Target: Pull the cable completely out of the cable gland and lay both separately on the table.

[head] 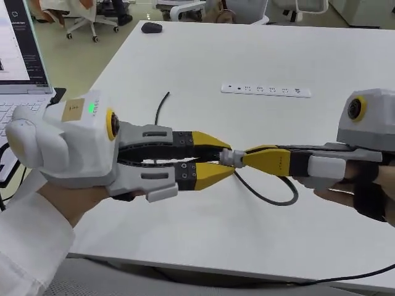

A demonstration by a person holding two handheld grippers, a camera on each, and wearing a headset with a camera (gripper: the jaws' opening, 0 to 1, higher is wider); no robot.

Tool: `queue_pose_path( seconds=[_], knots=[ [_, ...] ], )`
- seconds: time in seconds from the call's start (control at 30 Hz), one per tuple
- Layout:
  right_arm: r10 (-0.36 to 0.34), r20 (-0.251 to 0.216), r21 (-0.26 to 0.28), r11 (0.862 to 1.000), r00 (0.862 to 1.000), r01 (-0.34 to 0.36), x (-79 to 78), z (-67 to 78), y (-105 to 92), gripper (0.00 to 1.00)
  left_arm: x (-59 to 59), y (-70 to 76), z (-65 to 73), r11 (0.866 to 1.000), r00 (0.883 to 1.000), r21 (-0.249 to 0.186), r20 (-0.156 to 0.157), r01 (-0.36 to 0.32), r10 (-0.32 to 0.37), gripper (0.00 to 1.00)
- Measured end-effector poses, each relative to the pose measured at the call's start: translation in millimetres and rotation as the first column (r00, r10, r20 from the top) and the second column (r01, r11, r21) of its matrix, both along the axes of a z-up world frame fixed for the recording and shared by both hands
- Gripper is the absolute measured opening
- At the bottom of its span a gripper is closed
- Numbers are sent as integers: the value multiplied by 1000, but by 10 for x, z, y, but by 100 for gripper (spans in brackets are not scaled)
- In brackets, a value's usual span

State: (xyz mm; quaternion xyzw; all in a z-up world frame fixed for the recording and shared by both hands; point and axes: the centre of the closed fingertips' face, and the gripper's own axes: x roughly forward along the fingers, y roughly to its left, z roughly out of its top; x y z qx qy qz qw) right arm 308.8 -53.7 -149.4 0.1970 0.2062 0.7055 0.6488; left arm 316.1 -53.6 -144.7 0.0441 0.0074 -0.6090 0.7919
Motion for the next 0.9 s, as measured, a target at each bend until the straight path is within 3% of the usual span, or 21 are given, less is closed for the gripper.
queue_pose_path(
  seconds=[0.07,0.13,0.2,0.27,0.33,0.37,0.4,0.43,0.47,0.5,0.53,0.57,0.6,0.67,0.7,0.73,0.77,0.8,0.87,0.9],
  knots=[
    [-5,89,-27,1000,996,7,-2,-9,15,9,19,16,-19,1000,997,-11,-72,-7,6,15],
    [-2,93,-49,999,996,7,-11,6,34,8,37,31,-18,1000,998,-11,-65,-7,6,15],
    [-7,143,-42,999,990,13,0,16,30,8,47,38,-11,999,992,-31,-126,-19,15,15],
    [-4,146,-34,999,989,9,-8,23,24,8,53,45,0,999,990,-40,-140,-11,5,15],
    [-12,192,-30,999,981,18,-6,21,18,7,39,46,-15,999,975,-51,-221,-9,-3,14],
    [-91,271,67,995,958,76,98,212,-3,0,14,64,-122,1000,963,7,-268,13,-11,14],
    [-106,255,61,994,961,94,117,263,-40,0,38,-10,-58,999,971,-46,-236,11,-21,14],
    [-45,247,16,999,968,43,8,231,-31,0,-62,-56,-72,997,964,-49,-259,52,-62,14],
    [11,298,-67,998,955,9,-64,128,0,0,-28,-161,86,993,980,-109,-191,34,-54,14],
    [30,251,31,999,967,-39,-146,309,41,0,-24,-197,0,999,985,-36,-170,29,-35,14],
    [6,191,57,998,982,-17,-108,368,51,0,39,-244,50,999,986,-46,-164,10,-17,14],
    [-12,172,65,998,985,1,-62,388,42,0,39,-256,60,999,987,-46,-162,17,-24,14],
    [-5,146,68,998,989,-5,-27,386,12,0,16,-267,70,999,994,-32,-105,29,-33,14],
    [-71,156,79,995,985,59,130,389,-65,3,21,-245,52,1000,998,-3,-67,19,-19,15],
    [-64,120,90,995,991,54,141,406,-102,10,46,-220,62,1000,1000,4,-31,4,-4,15],
    [-10,26,60,998,1000,8,82,353,-150,18,100,-160,74,999,999,10,12,-37,36,15],
    [-16,18,45,999,1000,15,90,322,-183,25,93,-131,85,999,999,4,22,-38,38,15],
    [-4,34,45,999,999,2,76,287,-202,24,106,-89,123,999,997,-9,54,-50,50,15],
    [2,20,39,999,1000,-3,44,261,-246,18,75,-54,165,999,997,-31,68,-43,45,15],
    [7,7,36,999,1000,-7,24,231,-219,18,74,-43,196,998,993,-32,107,-50,53,15]
  ],
)
